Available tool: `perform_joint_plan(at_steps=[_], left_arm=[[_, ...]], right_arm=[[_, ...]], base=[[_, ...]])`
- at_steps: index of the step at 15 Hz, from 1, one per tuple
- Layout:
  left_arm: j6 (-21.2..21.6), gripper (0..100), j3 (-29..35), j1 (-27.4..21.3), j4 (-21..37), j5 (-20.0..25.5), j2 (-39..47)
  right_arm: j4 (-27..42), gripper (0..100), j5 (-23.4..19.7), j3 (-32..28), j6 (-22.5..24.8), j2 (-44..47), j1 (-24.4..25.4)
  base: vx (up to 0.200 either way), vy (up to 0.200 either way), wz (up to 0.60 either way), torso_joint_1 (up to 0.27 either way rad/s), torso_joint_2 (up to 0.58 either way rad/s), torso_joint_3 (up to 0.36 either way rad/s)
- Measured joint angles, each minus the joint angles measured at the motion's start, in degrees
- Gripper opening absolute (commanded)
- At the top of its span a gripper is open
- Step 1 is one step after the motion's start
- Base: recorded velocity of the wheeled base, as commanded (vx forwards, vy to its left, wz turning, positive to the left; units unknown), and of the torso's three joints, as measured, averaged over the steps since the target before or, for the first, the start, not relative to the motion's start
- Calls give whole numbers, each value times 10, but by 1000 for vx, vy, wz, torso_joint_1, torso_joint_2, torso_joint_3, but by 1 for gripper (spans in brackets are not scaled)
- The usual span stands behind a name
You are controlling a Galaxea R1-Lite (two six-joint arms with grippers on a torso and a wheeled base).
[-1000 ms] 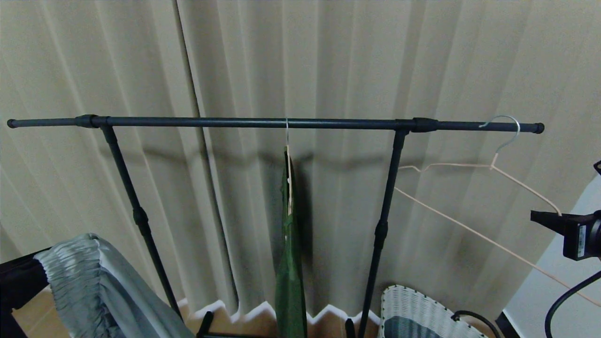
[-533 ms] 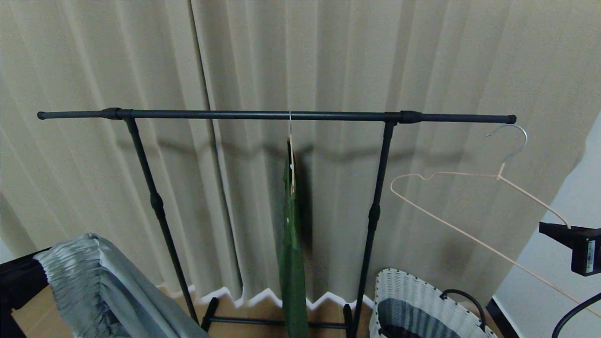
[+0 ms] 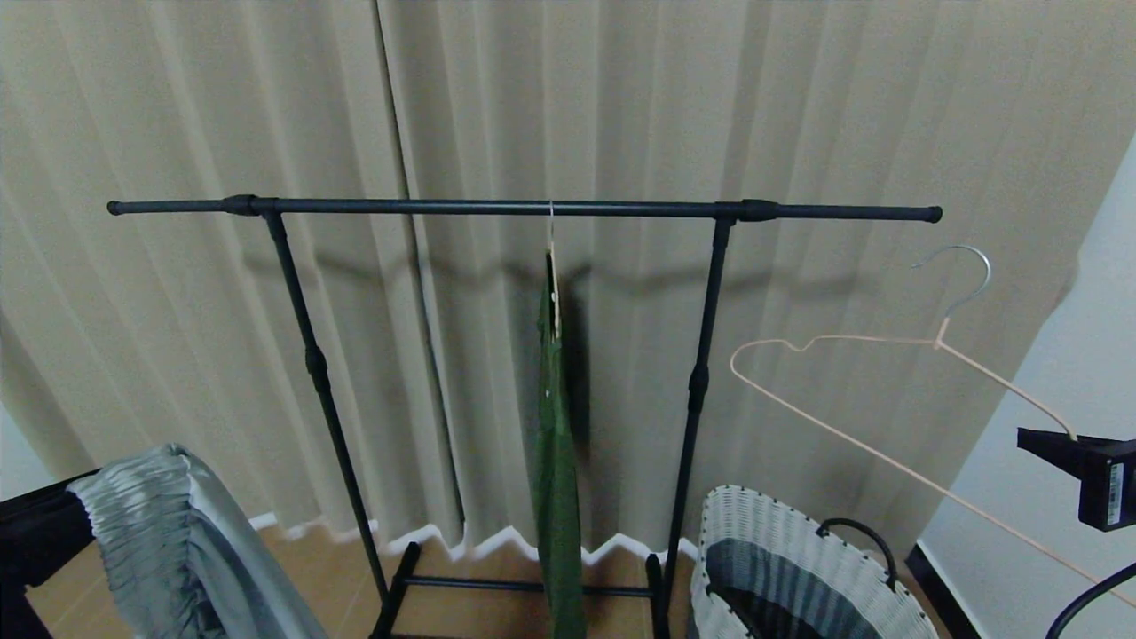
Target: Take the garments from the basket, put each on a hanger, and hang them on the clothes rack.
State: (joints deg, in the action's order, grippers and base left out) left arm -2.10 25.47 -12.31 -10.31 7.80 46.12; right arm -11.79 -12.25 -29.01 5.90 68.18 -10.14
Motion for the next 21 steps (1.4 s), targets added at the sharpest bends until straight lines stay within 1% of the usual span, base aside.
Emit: perform_joint_plan(at_steps=[11,18,21], left_arm=[[0,0,1,0,0,0,-1],[13,0,-9,-1,0,1,-17],[14,0,-5,-1,1,0,-17]], right_arm=[[-1,0,-1,3,0,0,2],[-1,0,-5,5,-3,-13,3],[-2,0,-16,2,-5,-22,9]], base=[[0,200,0,4,2,1],[0,0,0,0,0,0],[0,0,0,0,0,0]])
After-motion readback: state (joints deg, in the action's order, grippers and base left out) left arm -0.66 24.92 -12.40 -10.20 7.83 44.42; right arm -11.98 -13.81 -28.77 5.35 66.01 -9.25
